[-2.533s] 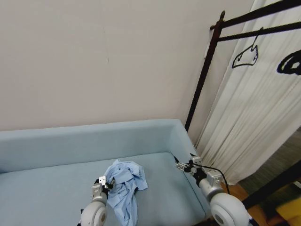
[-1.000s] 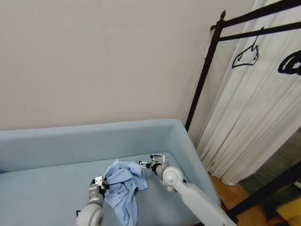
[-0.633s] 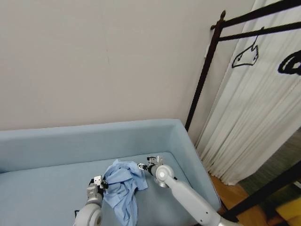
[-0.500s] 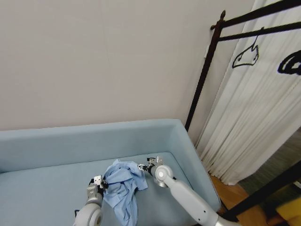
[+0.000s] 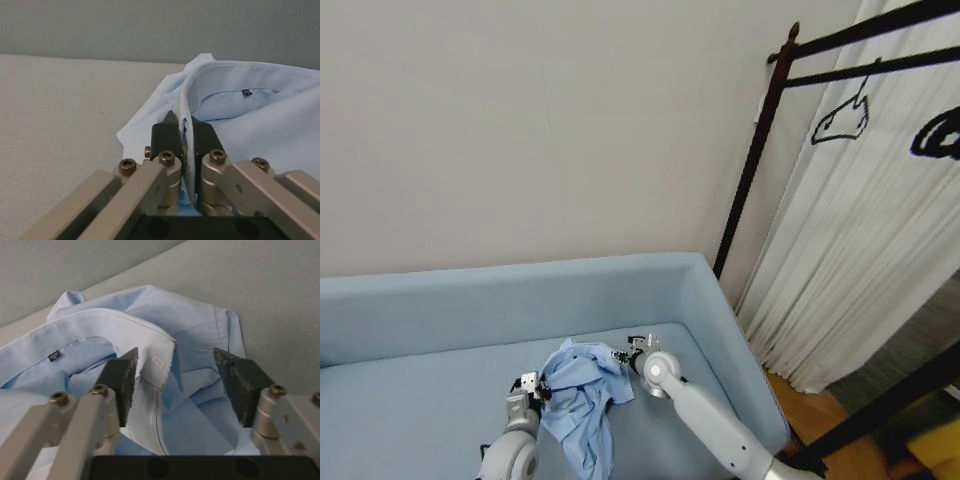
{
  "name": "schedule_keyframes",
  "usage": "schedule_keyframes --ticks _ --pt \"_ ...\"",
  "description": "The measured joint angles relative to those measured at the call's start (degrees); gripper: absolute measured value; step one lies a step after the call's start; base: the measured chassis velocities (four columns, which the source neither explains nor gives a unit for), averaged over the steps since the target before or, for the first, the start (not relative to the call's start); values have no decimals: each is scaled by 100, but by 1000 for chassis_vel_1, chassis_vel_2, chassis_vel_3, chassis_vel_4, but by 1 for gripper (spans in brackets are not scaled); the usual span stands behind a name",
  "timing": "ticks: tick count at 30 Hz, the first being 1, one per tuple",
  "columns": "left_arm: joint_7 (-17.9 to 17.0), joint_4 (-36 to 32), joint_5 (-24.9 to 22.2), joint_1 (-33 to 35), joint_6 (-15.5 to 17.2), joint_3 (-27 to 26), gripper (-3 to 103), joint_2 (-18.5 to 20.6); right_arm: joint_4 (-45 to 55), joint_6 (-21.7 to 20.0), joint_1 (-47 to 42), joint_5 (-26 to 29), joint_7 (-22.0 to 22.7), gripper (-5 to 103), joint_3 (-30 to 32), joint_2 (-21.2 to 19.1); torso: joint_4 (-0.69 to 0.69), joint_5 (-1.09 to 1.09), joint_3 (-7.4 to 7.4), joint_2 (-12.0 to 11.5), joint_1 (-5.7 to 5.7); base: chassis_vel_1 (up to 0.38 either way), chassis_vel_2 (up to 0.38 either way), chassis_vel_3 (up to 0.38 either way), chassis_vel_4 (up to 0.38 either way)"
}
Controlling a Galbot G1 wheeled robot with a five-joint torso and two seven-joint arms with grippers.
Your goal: Pick up the clothes from the sofa and hang them on the clothes hanger.
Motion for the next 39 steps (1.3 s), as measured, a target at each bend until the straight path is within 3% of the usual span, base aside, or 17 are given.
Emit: schedule_keyframes --ticks 7,10,12,15,27,31,32,36,39 --pt "6 2 7 1 -5 -1 3 -1 -3 28 -12 -41 -3 31 -30 -30 0 0 0 0 0 0 0 0 0" --pt "8 1 9 -8 -6 3 3 0 1 48 -20 -118 -29 14 -56 -64 0 0 0 0 0 0 0 0 0" --pt "9 0 10 -11 -7 7 3 1 5 58 -21 -140 -32 14 -60 -69 0 0 0 0 0 0 0 0 0" --pt "23 -1 11 -16 -24 21 3 9 34 95 -22 -193 -41 2 -66 -74 0 0 0 0 0 0 0 0 0" --pt "103 -8 26 -2 -156 46 3 37 153 137 -40 -545 -110 0 -85 -72 0 0 0 0 0 0 0 0 0" --pt "325 -62 66 6 -499 47 3 83 313 262 -41 -1469 -376 0 -166 -201 0 0 0 0 0 0 0 0 0" --pt "325 -62 66 6 -499 47 3 83 313 262 -41 -1469 -376 0 -166 -201 0 0 0 0 0 0 0 0 0" --pt "504 -221 92 -113 -668 45 3 148 624 455 -3 -2652 -791 0 -259 -421 0 0 0 2 0 0 0 0 0" --pt "533 -346 87 -252 -692 54 3 206 807 532 84 -3043 -896 0 -282 -517 -1 0 0 1 0 0 0 0 0"
